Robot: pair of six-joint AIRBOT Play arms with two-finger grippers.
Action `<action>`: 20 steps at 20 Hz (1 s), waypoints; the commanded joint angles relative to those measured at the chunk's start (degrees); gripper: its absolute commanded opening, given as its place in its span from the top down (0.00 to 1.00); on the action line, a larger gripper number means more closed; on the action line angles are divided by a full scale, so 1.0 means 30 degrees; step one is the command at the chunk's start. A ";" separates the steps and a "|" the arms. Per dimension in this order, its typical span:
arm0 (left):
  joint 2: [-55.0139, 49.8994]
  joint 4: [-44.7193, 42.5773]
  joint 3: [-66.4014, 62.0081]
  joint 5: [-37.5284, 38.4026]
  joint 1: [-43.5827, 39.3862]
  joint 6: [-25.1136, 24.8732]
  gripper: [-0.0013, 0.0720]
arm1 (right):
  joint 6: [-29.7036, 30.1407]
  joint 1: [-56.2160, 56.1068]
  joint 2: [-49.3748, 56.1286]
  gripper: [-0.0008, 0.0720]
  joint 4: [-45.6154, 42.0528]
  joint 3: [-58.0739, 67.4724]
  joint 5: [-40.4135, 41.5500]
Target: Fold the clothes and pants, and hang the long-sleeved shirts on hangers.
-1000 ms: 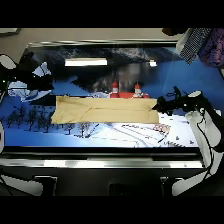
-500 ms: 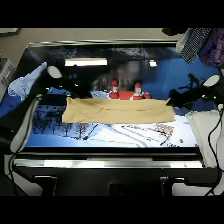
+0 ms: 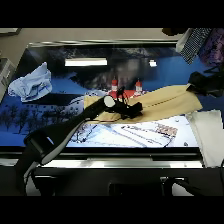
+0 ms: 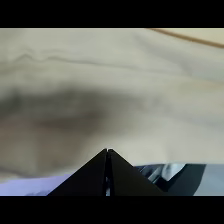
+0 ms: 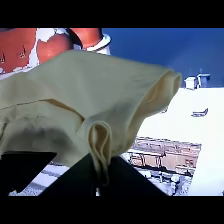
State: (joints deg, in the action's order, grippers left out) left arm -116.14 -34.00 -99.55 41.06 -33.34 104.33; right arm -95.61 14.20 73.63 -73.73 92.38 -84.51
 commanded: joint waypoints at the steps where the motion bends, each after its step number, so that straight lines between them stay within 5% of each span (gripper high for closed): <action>1: -0.0874 0.3075 -0.0036 -0.4495 -0.1603 0.0240 0.96 | -0.0073 -0.0015 -0.1042 0.95 -0.0175 0.0685 -0.0816; 6: -0.1683 0.4568 -0.0663 -0.5967 -0.2135 0.0240 0.96 | -0.0080 -0.0015 -0.1290 0.95 0.0197 0.0692 -0.1188; 15: -0.2696 0.4146 -0.2535 -0.1144 -0.1137 -0.0160 0.96 | -0.0066 -0.0015 -0.1282 0.95 -0.0532 0.0692 -0.0590; 20: 0.0772 -0.4313 -0.2528 0.6579 0.2769 0.1078 0.96 | -0.0612 -0.0080 -0.1224 0.95 0.2790 0.0663 0.0561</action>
State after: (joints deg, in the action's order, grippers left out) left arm -119.07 -31.90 -107.00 46.74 -30.87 104.77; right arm -96.07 14.02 69.87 -71.57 94.41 -85.41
